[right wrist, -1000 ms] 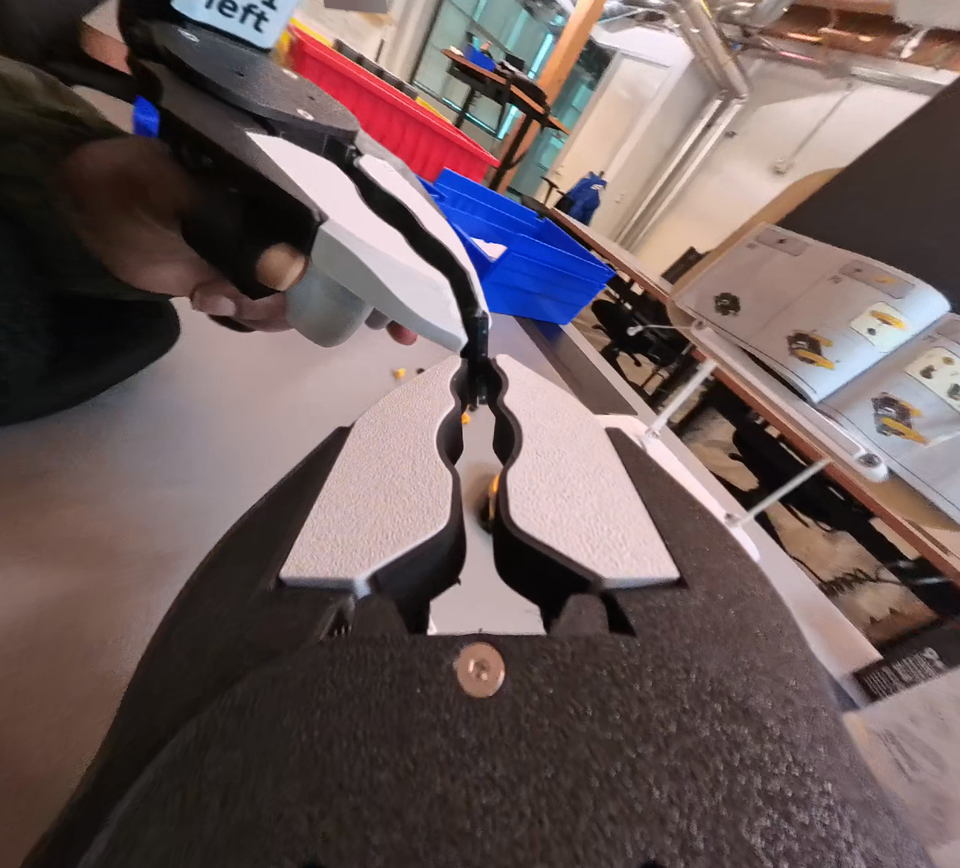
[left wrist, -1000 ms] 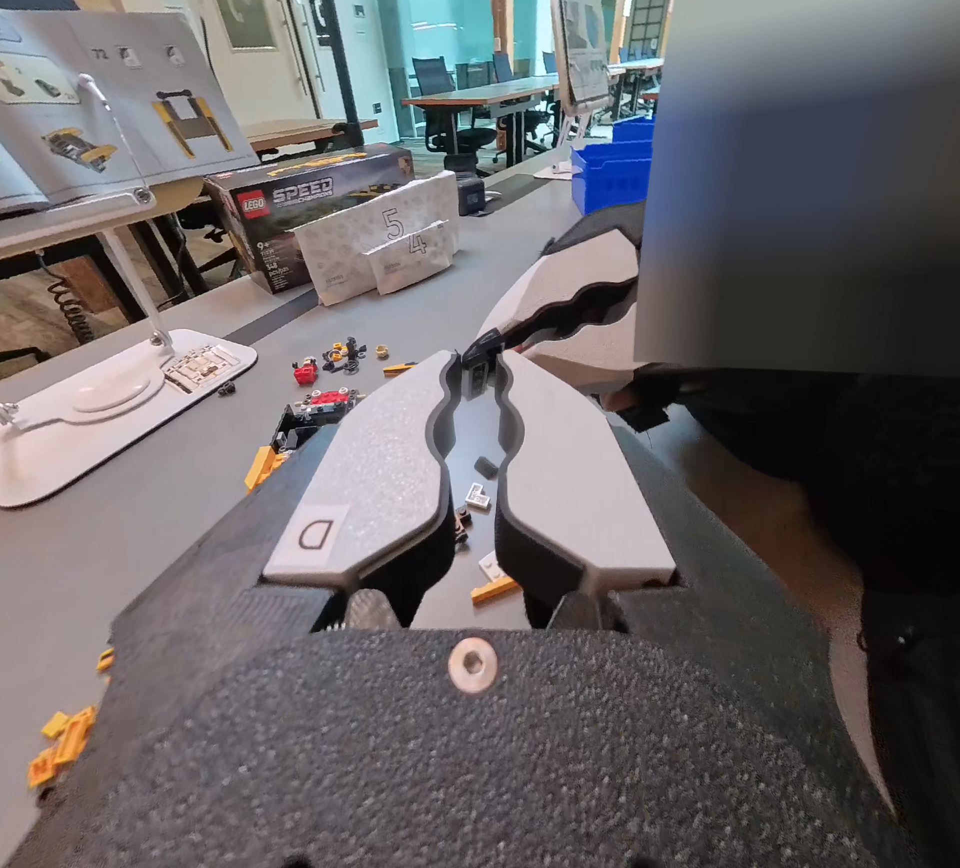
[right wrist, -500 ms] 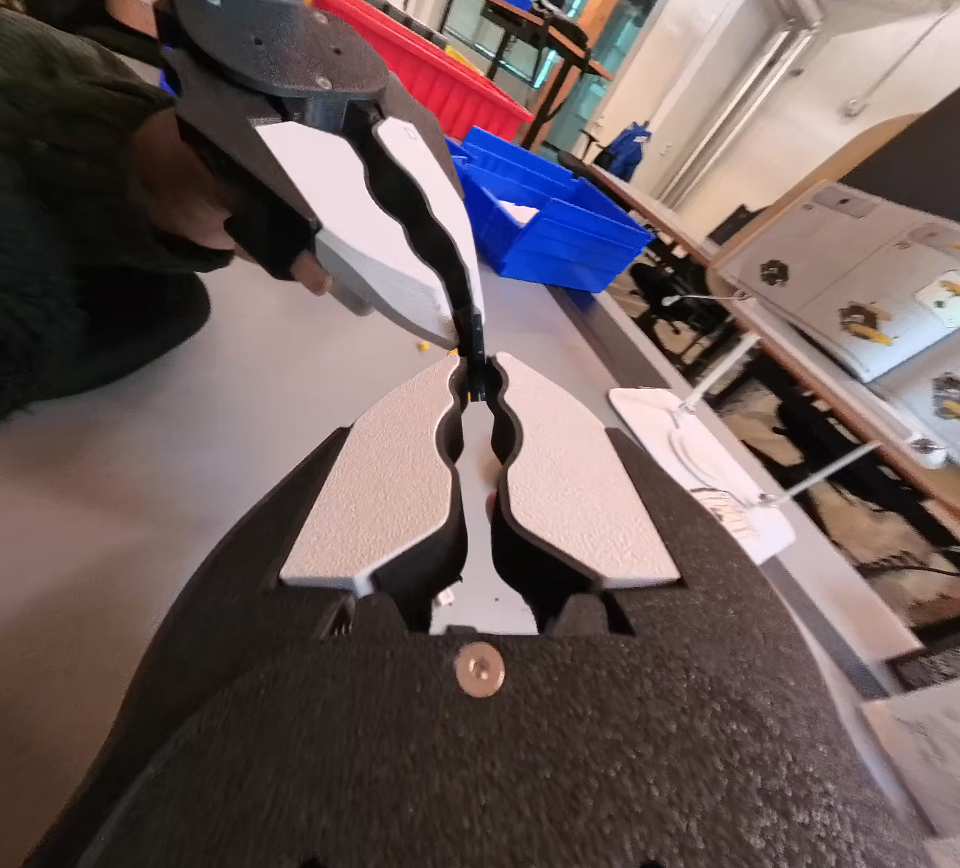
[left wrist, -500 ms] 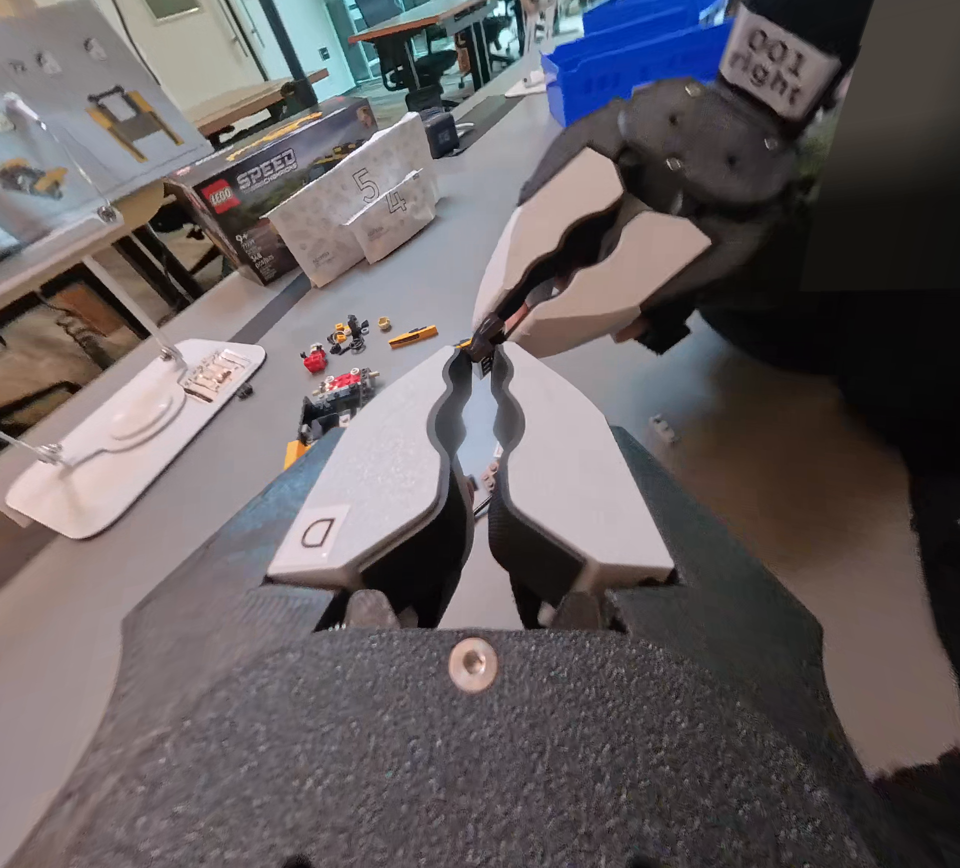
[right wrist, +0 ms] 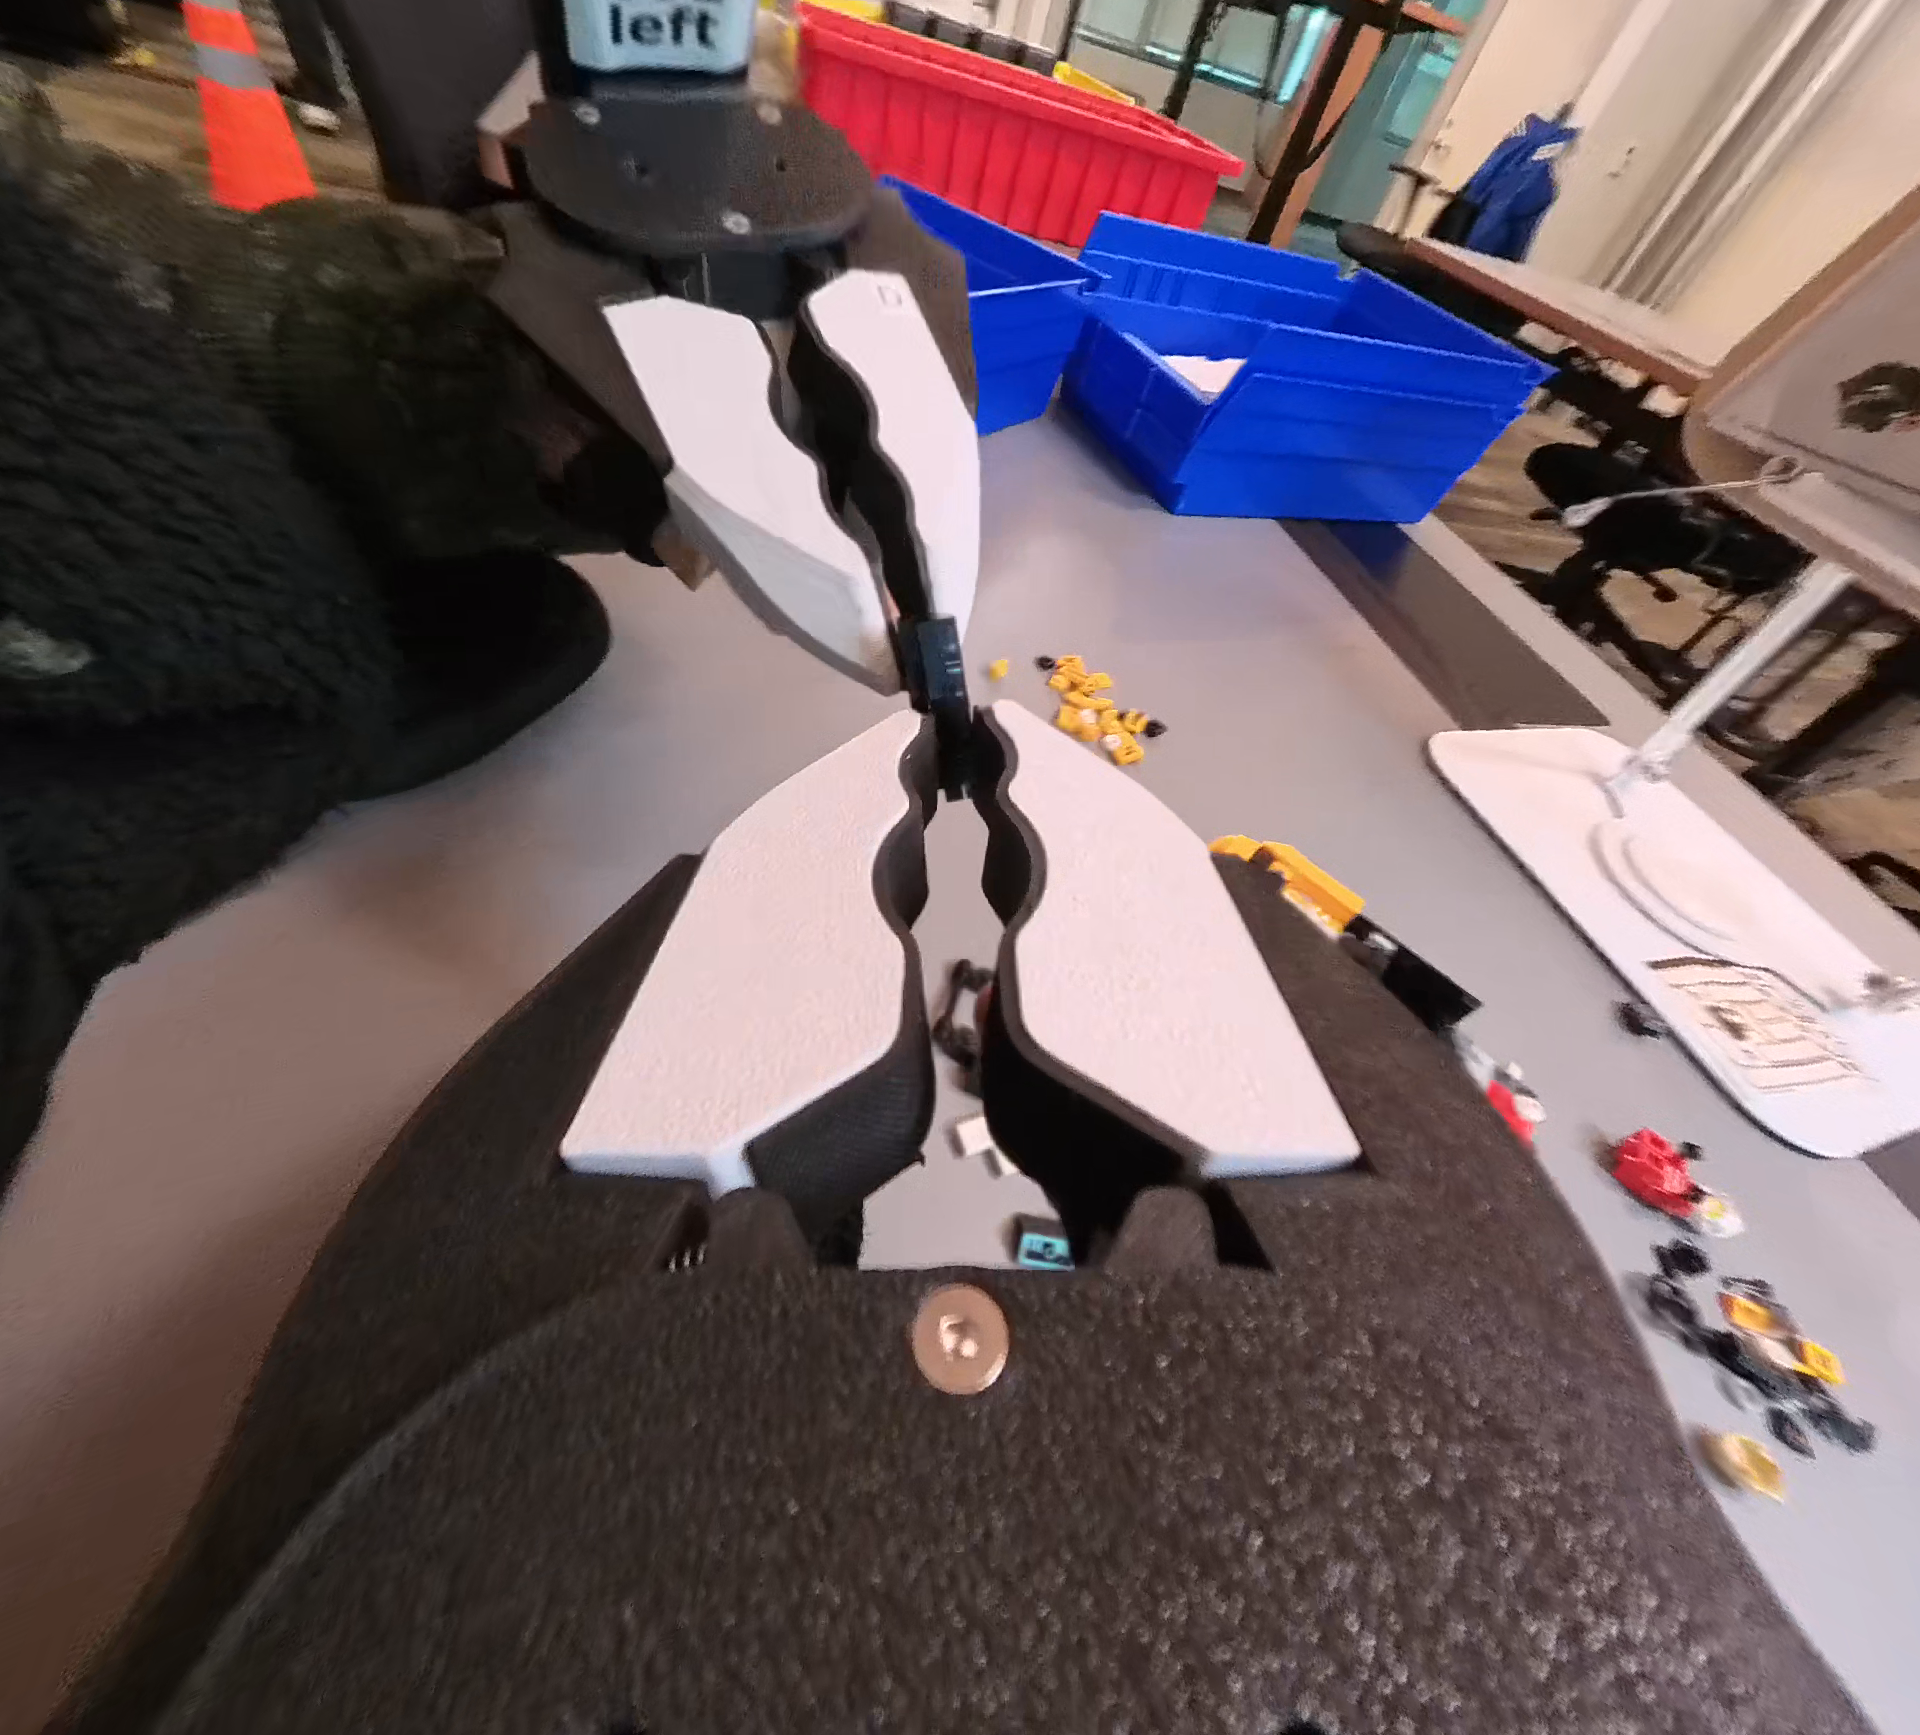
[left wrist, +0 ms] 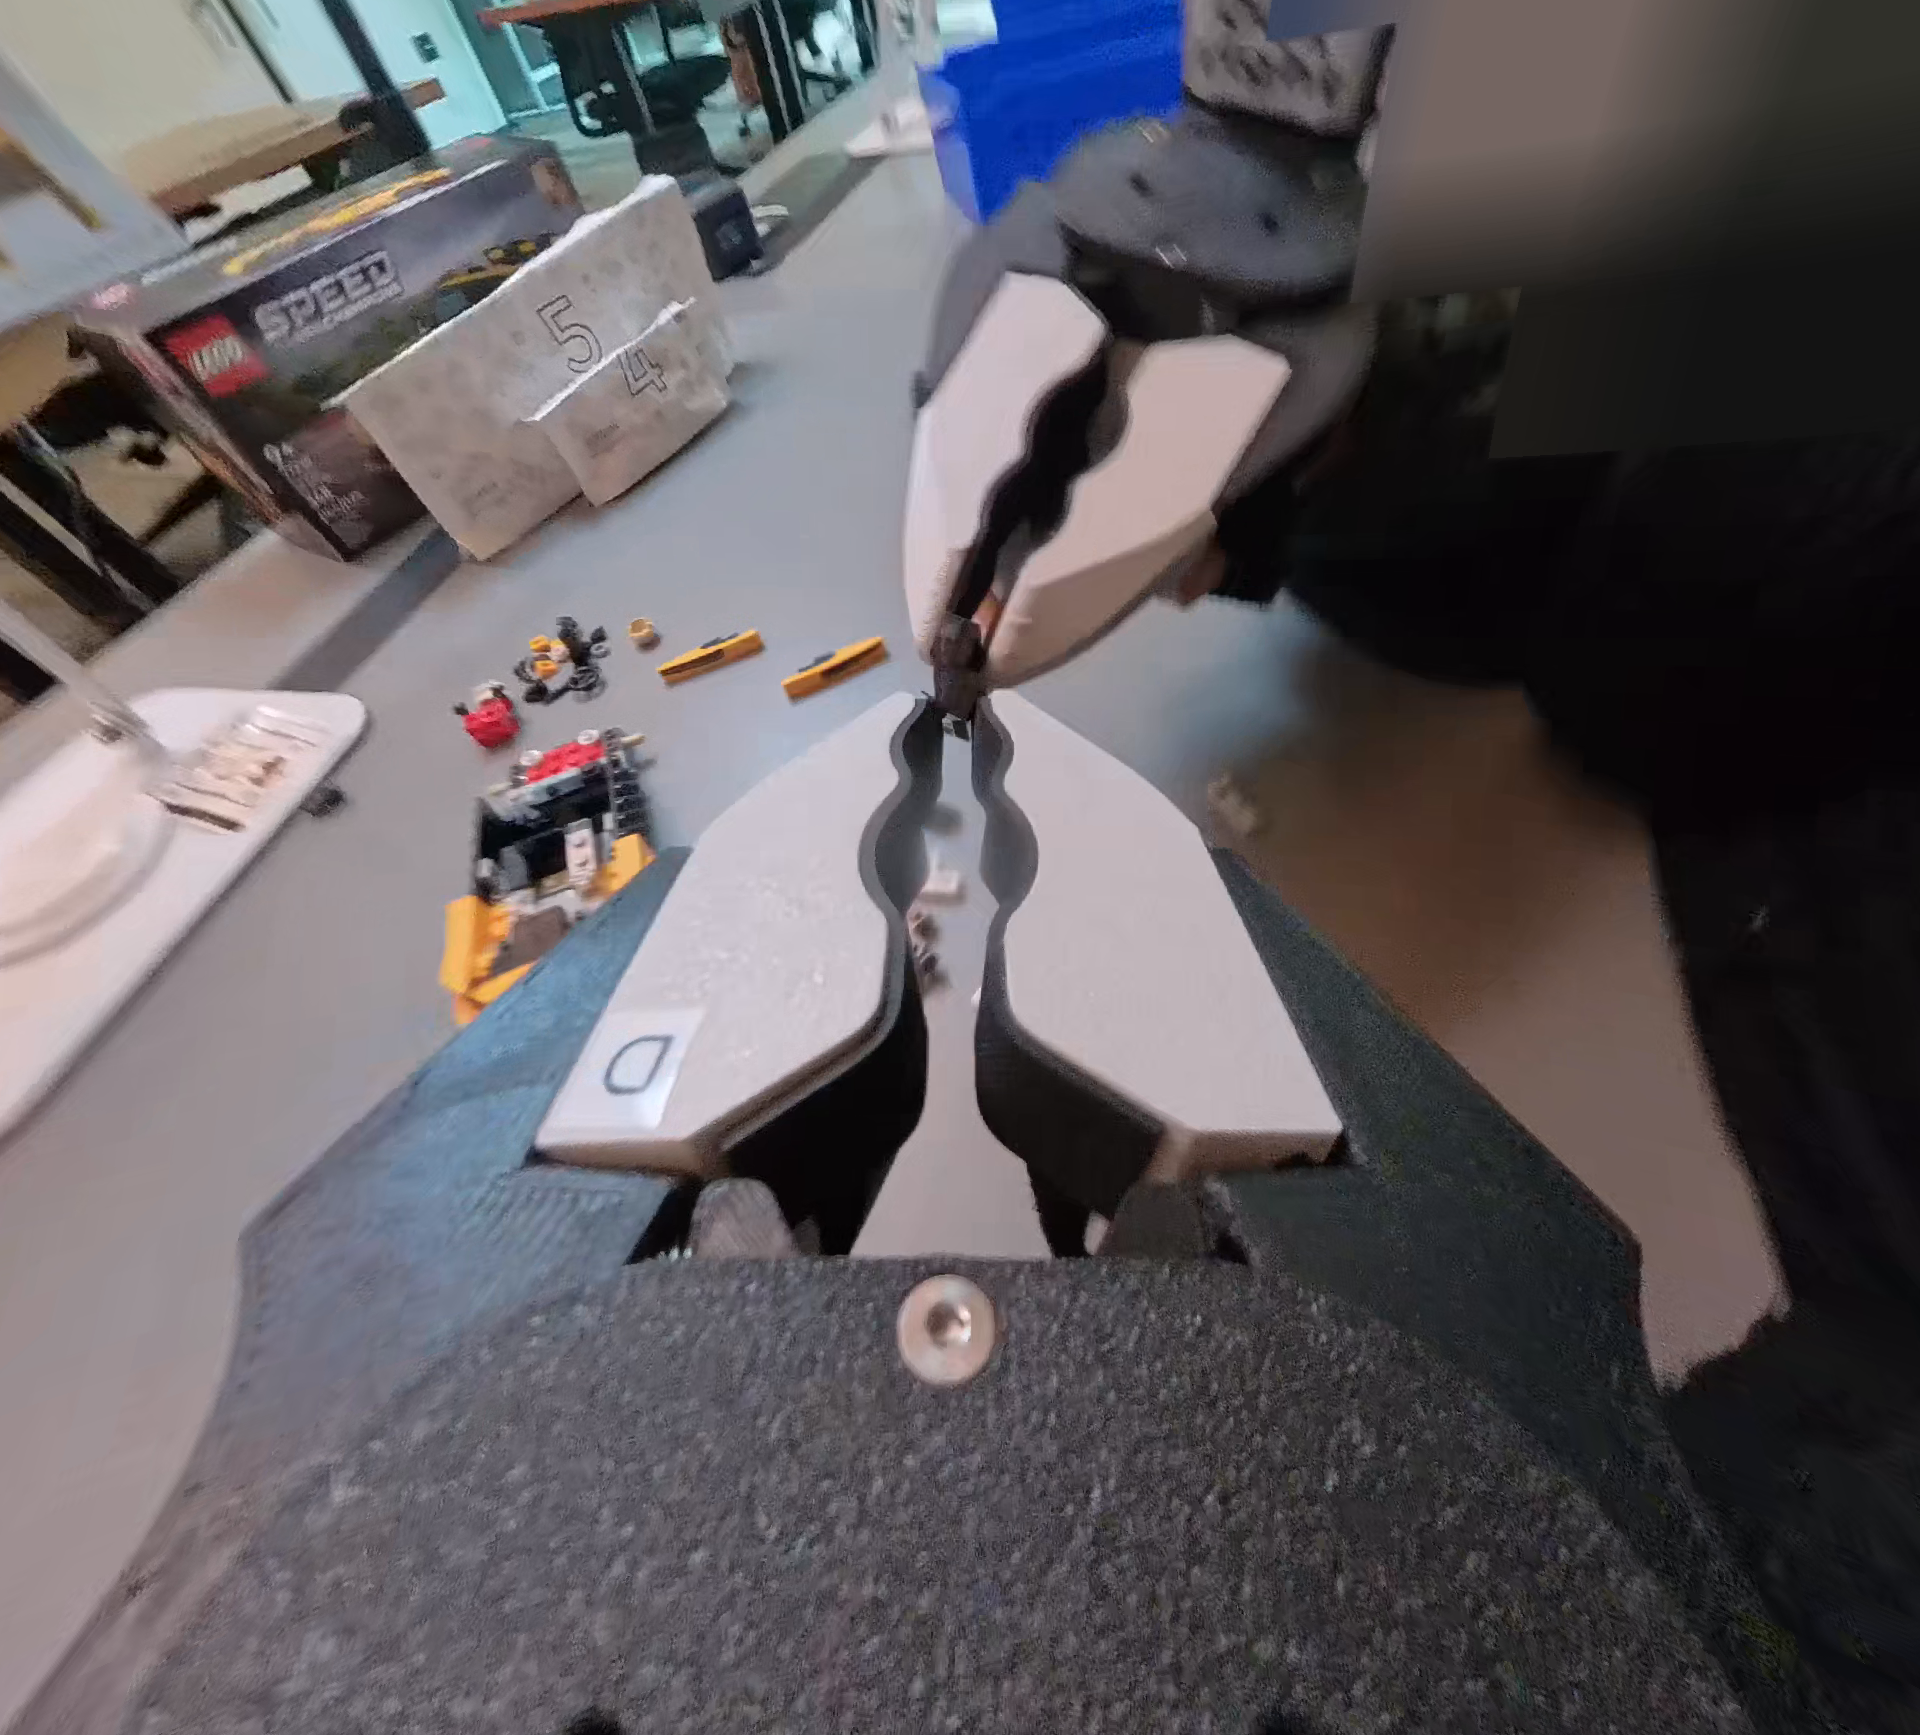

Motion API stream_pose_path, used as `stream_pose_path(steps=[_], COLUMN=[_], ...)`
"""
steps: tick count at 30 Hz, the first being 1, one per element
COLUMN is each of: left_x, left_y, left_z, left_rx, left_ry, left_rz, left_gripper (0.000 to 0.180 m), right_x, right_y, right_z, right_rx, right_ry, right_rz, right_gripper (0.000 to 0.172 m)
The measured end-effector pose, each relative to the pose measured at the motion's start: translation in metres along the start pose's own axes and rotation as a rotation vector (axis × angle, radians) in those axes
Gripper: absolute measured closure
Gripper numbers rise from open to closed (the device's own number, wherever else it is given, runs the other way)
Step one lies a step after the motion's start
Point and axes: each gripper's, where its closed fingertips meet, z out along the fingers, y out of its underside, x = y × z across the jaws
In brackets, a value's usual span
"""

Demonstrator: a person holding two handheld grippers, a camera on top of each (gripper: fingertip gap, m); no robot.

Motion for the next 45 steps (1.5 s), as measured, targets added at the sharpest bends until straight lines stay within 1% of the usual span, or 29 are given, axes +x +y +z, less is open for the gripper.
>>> stream_pose_path(steps=[1, 6, 11, 13, 15, 17, 21, 22, 23, 25, 26, 27, 28, 29, 30, 31, 33, 35, 37, 39, 40, 42, 43, 44, 45], left_x=[-0.003, -0.016, -0.022, -0.021, -0.02, -0.017, -0.011, -0.01, -0.01, -0.008, -0.002, 0.014, 0.028, 0.03, 0.027, 0.021, 0.007, -0.005, -0.014, -0.021, -0.021, -0.019, -0.013, -0.003, 0.005], left_y=[-0.002, -0.005, -0.005, -0.008, -0.011, -0.014, -0.016, -0.016, -0.016, -0.018, -0.021, -0.027, -0.029, -0.024, -0.016, -0.009, -0.003, -0.006, -0.008, -0.012, -0.014, -0.017, -0.02, -0.024, -0.026], left_z=[0.001, 0.008, 0.009, 0.009, 0.008, 0.005, 0.002, 0.002, 0.002, 0.001, 0.0, 0.002, 0.008, 0.014, 0.019, 0.02, 0.016, 0.011, 0.009, 0.008, 0.007, 0.005, 0.003, 0.0, -0.003], left_rx=[0.035, 0.119, 0.178, 0.203, 0.219, 0.23, 0.214, 0.203, 0.198, 0.177, 0.163, 0.168, 0.141, 0.085, 0.039, 0.016, 0.015, 0.056, 0.101, 0.15, 0.17, 0.208, 0.232, 0.255, 0.269], left_ry=[-0.003, -0.053, -0.059, -0.04, -0.033, -0.027, -0.014, -0.017, -0.021, -0.034, -0.027, 0.028, 0.039, -0.006, -0.026, -0.014, -0.017, -0.044, -0.068, -0.07, -0.052, -0.006, 0.045, 0.123, 0.181], left_rz=[-0.065, -0.306, -0.504, -0.555, -0.55, -0.491, -0.37, -0.338, -0.304, -0.203, -0.106, -0.056, 0.025, 0.137, 0.174, 0.125, 0.023, -0.05, -0.137, -0.219, -0.251, -0.265, -0.245, -0.228, -0.214], left_gripper=[0.173, 0.169, 0.17, 0.172, 0.173, 0.173, 0.174, 0.173, 0.173, 0.174, 0.179, 0.179, 0.179, 0.179, 0.178, 0.179, 0.179, 0.18, 0.18, 0.173, 0.17, 0.162, 0.161, 0.163, 0.16], right_x=[0.003, 0.016, 0.02, 0.02, 0.019, 0.015, 0.009, 0.009, 0.009, 0.012, 0.02, 0.034, 0.046, 0.048, 0.046, 0.043, 0.045, 0.046, 0.045, 0.038, 0.032, 0.018, 0.013, 0.007, 0.002], right_y=[-0.001, 0.0, -0.006, -0.009, -0.011, -0.014, -0.018, -0.018, -0.018, -0.02, -0.019, -0.01, -0.002, 0.002, 0.0, -0.003, -0.001, 0.0, 0.0, 0.001, -0.001, -0.005, -0.009, -0.013, -0.017], right_z=[0.0, 0.002, 0.0, -0.001, -0.002, -0.003, -0.005, -0.006, -0.006, -0.009, -0.012, -0.015, -0.018, -0.019, -0.018, -0.016, -0.014, -0.017, -0.016, -0.012, -0.01, -0.008, -0.009, -0.012, -0.016], right_rx=[-0.004, -0.052, -0.093, -0.103, -0.109, -0.099, -0.063, -0.054, -0.038, 0.0, 0.006, -0.029, -0.043, -0.042, -0.031, -0.014, 0.006, 0.038, 0.053, 0.056, 0.065, 0.091, 0.116, 0.136, 0.151], right_ry=[0.038, 0.252, 0.403, 0.455, 0.485, 0.484, 0.414, 0.398, 0.369, 0.284, 0.296, 0.334, 0.333, 0.307, 0.288, 0.265, 0.219, 0.17, 0.134, 0.086, 0.036, -0.119, -0.201, -0.302, -0.414], right_rz=[-0.027, -0.217, -0.433, -0.511, -0.585, -0.633, -0.593, -0.565, -0.5, -0.32, -0.273, -0.254, -0.199, -0.156, -0.159, -0.137, -0.005, 0.113, 0.18, 0.221, 0.265, 0.406, 0.495, 0.594, 0.693], right_gripper=[0.165, 0.166, 0.166, 0.166, 0.166, 0.165, 0.166, 0.166, 0.166, 0.166, 0.166, 0.166, 0.167, 0.166, 0.166, 0.166, 0.166, 0.166, 0.166, 0.165, 0.166, 0.166, 0.166, 0.166, 0.166])
